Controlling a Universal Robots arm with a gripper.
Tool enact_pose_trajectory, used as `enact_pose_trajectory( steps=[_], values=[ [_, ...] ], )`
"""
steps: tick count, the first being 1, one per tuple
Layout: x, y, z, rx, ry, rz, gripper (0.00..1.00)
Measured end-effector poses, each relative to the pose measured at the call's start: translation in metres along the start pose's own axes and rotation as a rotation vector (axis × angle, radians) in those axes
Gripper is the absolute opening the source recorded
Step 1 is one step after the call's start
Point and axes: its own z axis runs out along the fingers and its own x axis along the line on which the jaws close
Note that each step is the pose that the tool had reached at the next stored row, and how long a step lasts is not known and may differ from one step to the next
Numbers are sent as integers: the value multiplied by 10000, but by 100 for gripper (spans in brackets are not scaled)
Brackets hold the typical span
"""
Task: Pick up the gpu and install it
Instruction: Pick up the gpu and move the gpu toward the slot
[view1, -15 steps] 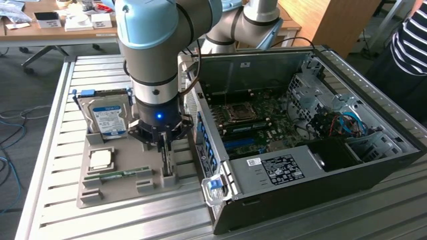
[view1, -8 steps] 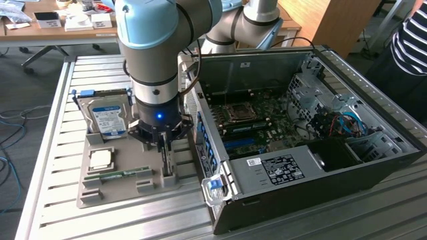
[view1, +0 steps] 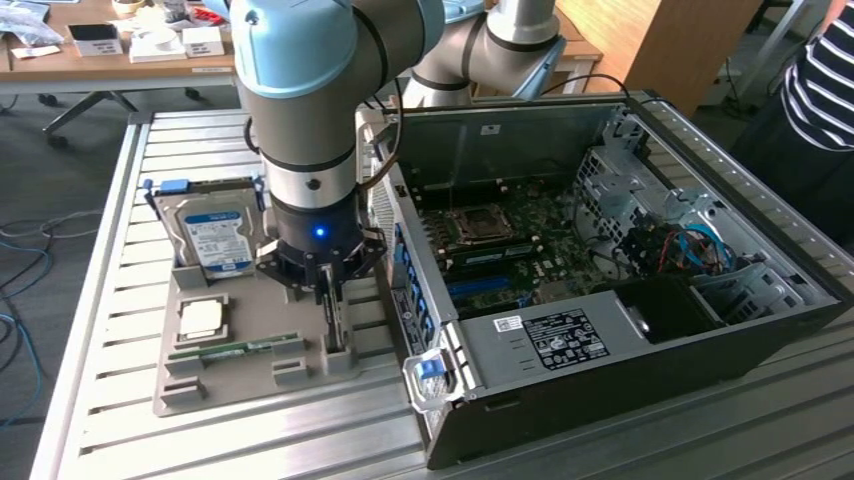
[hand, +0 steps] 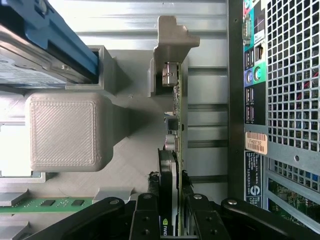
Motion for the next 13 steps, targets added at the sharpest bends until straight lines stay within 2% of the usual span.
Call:
enact_pose_trajectory(
  steps=[10,13],
  values=[
    [0,0,0,0,0,0,27],
    [-1,2,-35,-1,0,0,27]
  ],
)
